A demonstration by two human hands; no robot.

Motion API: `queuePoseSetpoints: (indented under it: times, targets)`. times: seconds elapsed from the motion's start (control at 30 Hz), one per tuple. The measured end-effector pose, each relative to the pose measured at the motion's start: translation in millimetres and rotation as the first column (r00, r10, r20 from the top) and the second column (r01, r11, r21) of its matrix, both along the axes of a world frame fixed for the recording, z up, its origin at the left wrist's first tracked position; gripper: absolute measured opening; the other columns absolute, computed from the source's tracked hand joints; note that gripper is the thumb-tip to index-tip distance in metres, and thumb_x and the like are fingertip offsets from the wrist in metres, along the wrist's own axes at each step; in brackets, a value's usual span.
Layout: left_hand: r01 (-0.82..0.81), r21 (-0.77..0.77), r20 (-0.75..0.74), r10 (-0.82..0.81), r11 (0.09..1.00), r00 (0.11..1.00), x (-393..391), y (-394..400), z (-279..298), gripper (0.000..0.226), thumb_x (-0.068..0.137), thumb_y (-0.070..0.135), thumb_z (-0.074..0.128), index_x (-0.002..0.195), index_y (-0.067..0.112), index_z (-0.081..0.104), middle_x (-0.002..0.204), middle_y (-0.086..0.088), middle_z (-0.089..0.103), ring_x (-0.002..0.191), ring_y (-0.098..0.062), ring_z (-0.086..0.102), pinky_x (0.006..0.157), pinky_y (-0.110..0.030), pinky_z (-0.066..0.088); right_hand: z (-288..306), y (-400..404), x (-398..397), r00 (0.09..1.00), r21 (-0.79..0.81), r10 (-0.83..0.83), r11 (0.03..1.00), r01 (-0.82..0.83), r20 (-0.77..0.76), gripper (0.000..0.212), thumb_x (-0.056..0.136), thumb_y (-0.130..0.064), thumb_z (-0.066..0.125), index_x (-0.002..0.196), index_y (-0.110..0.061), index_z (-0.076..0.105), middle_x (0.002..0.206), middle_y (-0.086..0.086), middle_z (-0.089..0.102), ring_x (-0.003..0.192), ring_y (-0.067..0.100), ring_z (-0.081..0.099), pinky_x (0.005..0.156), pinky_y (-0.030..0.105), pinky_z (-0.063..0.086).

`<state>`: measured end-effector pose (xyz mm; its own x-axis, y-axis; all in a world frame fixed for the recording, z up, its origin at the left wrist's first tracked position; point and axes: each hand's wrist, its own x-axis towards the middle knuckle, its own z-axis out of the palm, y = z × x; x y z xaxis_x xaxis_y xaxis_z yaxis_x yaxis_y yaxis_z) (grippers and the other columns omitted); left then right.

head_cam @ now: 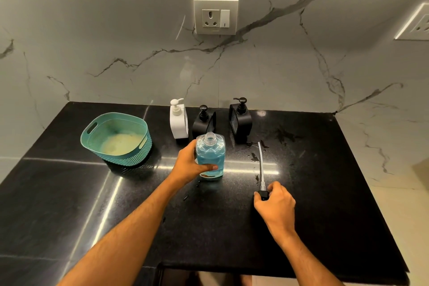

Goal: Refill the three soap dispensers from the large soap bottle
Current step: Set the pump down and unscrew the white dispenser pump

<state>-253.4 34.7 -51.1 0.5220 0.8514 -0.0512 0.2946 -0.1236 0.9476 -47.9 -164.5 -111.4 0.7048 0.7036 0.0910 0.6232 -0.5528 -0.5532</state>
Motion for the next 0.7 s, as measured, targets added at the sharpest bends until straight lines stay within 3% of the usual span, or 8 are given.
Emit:
queuePoseSetpoints:
  times: [0.2, 0.7]
  targets:
    - [0.001, -0.004, 0.001, -0.001, 1.000, 1.000, -0.2, 0.6, 0.9, 0.084, 0.066, 0.008, 0.096, 0.139, 0.017, 0.056, 0.128, 0.010, 0.068, 0.116, 0.005, 0.064, 0.090, -0.013, 0.054, 0.4, 1.6, 0.6, 1.000, -0.031, 0.004, 1.000, -0.004, 0.000, 0.037, 0.074, -0.038, 0.085, 0.088, -0.021, 0.056, 0.081, -0.008, 0.056, 0.074, 0.014, 0.055, 0.068, 0.025, 0.042]
    - [0.018, 0.031, 0.018, -0.018, 0.999, 1.000, 8.9, -1.9, 2.6, 0.081, 0.065, 0.011, 0.098, 0.133, 0.029, 0.057, 0.126, 0.010, 0.070, 0.119, -0.001, 0.065, 0.094, -0.017, 0.055, 4.2, 0.7, 1.1, 1.000, -0.066, -0.003, 0.998, 0.002, -0.007, 0.035, 0.076, -0.037, 0.084, 0.087, -0.019, 0.056, 0.081, -0.005, 0.058, 0.074, 0.015, 0.056, 0.069, 0.025, 0.041]
